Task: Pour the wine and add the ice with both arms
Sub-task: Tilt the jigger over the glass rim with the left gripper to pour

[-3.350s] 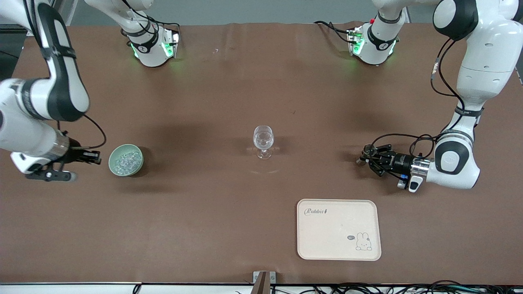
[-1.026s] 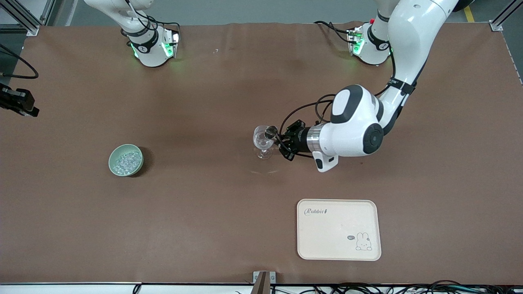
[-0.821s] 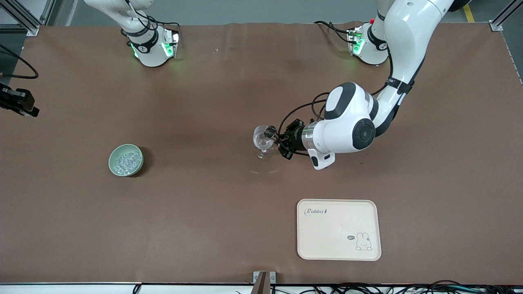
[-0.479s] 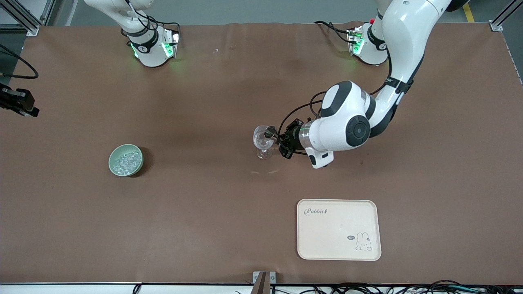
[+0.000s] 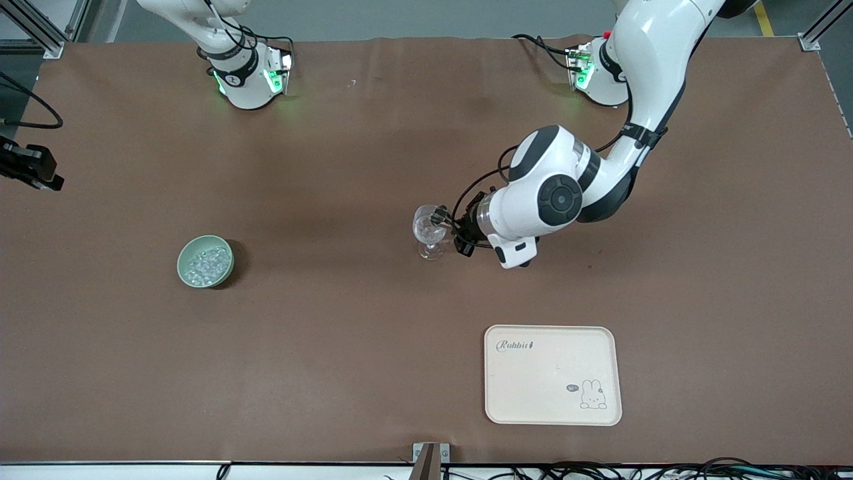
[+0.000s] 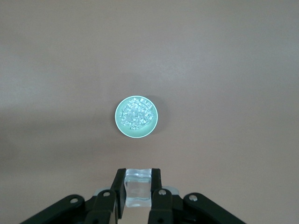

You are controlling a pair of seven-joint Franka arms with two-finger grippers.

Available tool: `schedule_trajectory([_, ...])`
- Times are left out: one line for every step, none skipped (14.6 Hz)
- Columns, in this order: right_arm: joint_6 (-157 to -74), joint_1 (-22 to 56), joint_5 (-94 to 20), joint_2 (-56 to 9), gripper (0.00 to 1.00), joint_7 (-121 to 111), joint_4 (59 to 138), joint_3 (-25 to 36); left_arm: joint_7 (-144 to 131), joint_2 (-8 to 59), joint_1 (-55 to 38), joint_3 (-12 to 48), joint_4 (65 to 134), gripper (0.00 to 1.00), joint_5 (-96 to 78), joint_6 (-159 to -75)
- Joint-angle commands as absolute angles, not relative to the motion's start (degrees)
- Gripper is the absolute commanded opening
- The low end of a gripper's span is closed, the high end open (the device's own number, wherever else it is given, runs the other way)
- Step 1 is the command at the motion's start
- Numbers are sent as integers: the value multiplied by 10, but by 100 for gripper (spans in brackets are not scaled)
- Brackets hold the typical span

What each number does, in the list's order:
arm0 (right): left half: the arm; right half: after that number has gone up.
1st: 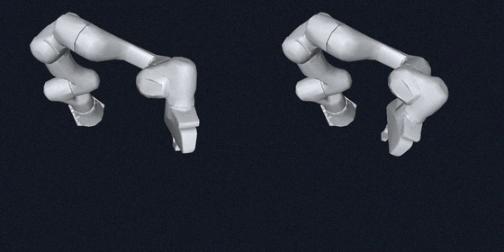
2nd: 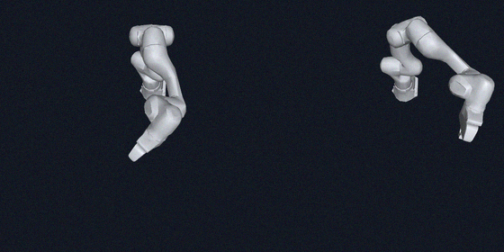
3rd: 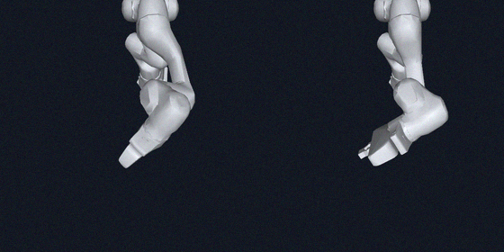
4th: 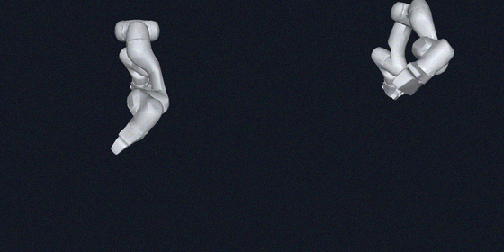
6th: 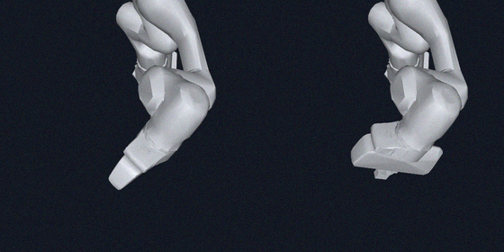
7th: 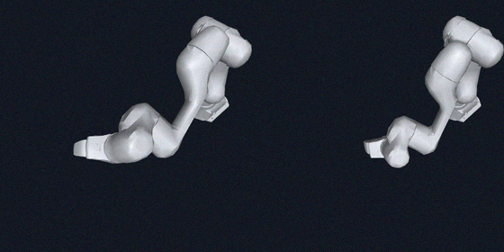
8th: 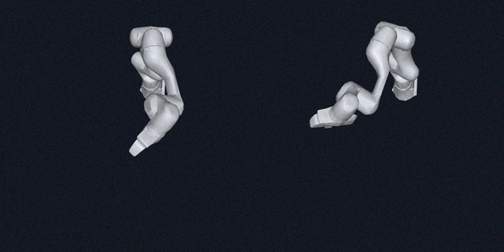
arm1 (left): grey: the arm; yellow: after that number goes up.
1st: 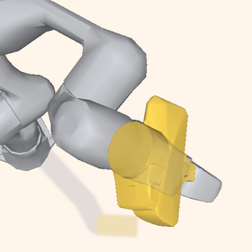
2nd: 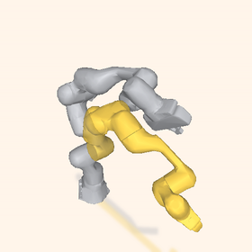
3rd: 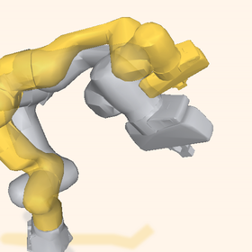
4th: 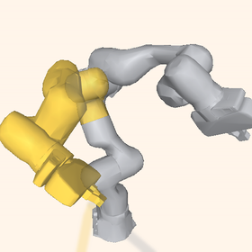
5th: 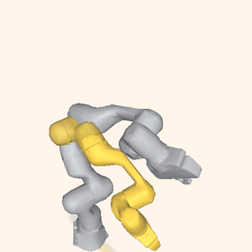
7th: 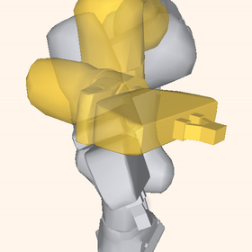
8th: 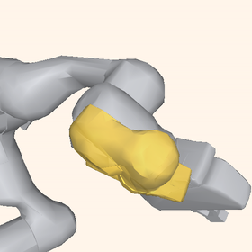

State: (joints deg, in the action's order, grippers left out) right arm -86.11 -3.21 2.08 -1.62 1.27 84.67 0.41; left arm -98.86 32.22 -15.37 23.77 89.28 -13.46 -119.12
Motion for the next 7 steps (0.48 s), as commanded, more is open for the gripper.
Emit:
schedule_trajectory([-865,-30,13,-10,1,11,854,7,-1001,305,-154,237,903,0,-124,-1194])
schedule_trajectory([-865,-30,13,-10,1,11,854,7,-1000,307,-147,241,903,0,-130,-1194])
schedule_trajectory([-865,-30,13,-10,1,11,853,7,-997,309,-144,242,903,0,-145,-1193])
schedule_trajectory([-865,-30,13,-10,1,11,854,7,-991,312,-142,241,903,0,-180,-1193])
schedule_trajectory([-865,-30,13,-10,1,11,854,7,-971,314,-137,241,903,0,-225,-1192])
schedule_trajectory([-864,-30,13,-10,1,11,853,7,-942,314,-131,241,903,0,-266,-1188])
schedule_trajectory([-862,-29,13,-10,1,11,854,7,-913,314,-127,240,904,0,-305,-1185])
